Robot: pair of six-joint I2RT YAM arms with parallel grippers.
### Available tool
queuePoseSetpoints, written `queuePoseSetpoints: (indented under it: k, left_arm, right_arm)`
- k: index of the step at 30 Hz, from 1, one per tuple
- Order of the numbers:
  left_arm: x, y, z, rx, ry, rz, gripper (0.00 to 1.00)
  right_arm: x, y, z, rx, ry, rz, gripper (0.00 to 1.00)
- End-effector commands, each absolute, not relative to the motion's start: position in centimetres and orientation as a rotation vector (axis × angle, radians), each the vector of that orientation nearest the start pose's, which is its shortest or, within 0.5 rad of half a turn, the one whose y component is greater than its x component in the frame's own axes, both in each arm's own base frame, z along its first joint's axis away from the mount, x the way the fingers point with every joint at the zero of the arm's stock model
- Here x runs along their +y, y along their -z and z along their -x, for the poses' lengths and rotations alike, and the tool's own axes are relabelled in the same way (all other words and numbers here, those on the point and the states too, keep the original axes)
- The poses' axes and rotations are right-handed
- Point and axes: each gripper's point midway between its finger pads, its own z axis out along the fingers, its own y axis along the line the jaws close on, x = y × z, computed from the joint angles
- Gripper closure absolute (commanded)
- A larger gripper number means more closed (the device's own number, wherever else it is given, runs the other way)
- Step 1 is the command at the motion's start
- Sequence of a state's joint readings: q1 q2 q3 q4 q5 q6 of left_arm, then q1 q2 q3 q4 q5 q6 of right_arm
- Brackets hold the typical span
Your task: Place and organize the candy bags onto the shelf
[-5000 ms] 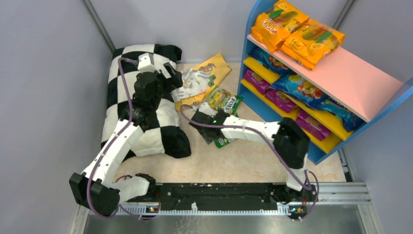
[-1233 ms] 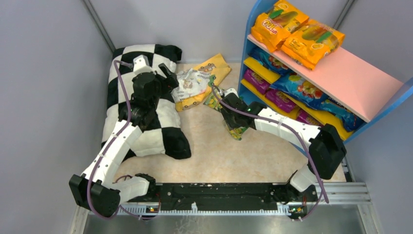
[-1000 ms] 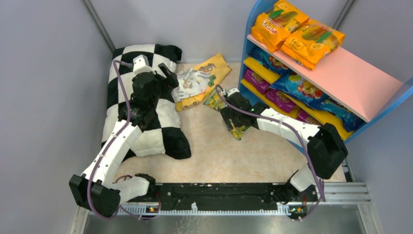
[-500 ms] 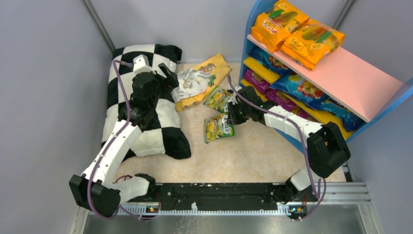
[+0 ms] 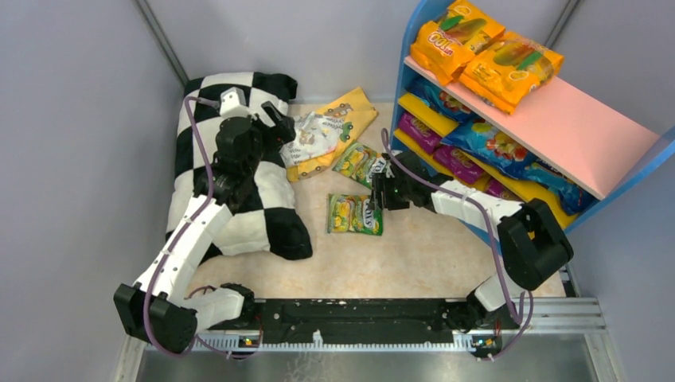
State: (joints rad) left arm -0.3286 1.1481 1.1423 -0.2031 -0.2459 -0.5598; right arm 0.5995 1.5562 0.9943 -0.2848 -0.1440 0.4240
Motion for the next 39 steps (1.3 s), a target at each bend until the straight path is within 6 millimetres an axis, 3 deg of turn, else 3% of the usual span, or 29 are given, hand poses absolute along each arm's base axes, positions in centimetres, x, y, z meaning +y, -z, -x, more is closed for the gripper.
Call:
queuePoseSetpoints:
  k: [1, 6, 9, 13, 17, 21, 29, 35, 39]
  left_arm:
    - [-13.0, -32.4, -38.5, 1.749, 0.549, 0.343, 0.02]
    - [-18.6, -28.5, -38.5, 1.888, 0.659, 0.217, 0.08]
    - [-22.2, -25.3, -37.1, 2.032, 0.723, 0.110, 0.16]
    - [-23.4, -18.2, -34.0, 2.244, 0.816, 0.076, 0.26]
    - [-25.3, -13.6, -30.5, 2.382, 0.988, -0.032, 0.48]
    - [-25.5, -10.5, -29.3, 2.451, 1.025, -0.031, 0.64]
    - [-25.4, -5.9, -28.1, 2.559, 1.030, 0.048, 0.67]
    - [-22.5, -2.0, -27.7, 2.675, 0.790, 0.224, 0.70]
    - [-21.6, -0.2, -26.9, 2.717, 0.756, 0.296, 0.73]
  right_arm:
    - [25.8, -8.7, -29.8, 2.474, -0.695, 0.114, 0.37]
    - [26.5, -7.6, -29.6, 2.478, -0.750, 0.097, 0.24]
    - [26.4, -7.5, -29.5, 2.469, -0.763, 0.087, 0.22]
    - [26.3, -7.4, -29.3, 2.454, -0.810, 0.043, 0.22]
    - [26.0, -6.8, -29.0, 2.462, -0.833, 0.018, 0.26]
    - [25.7, -6.9, -29.3, 2.433, -0.869, 0.003, 0.26]
    - [25.2, -6.5, -29.6, 2.425, -0.906, -0.007, 0.26]
    - [26.2, -6.0, -29.7, 2.421, -0.999, 0.029, 0.26]
    - [27.6, -5.6, -29.4, 2.423, -1.105, 0.055, 0.27]
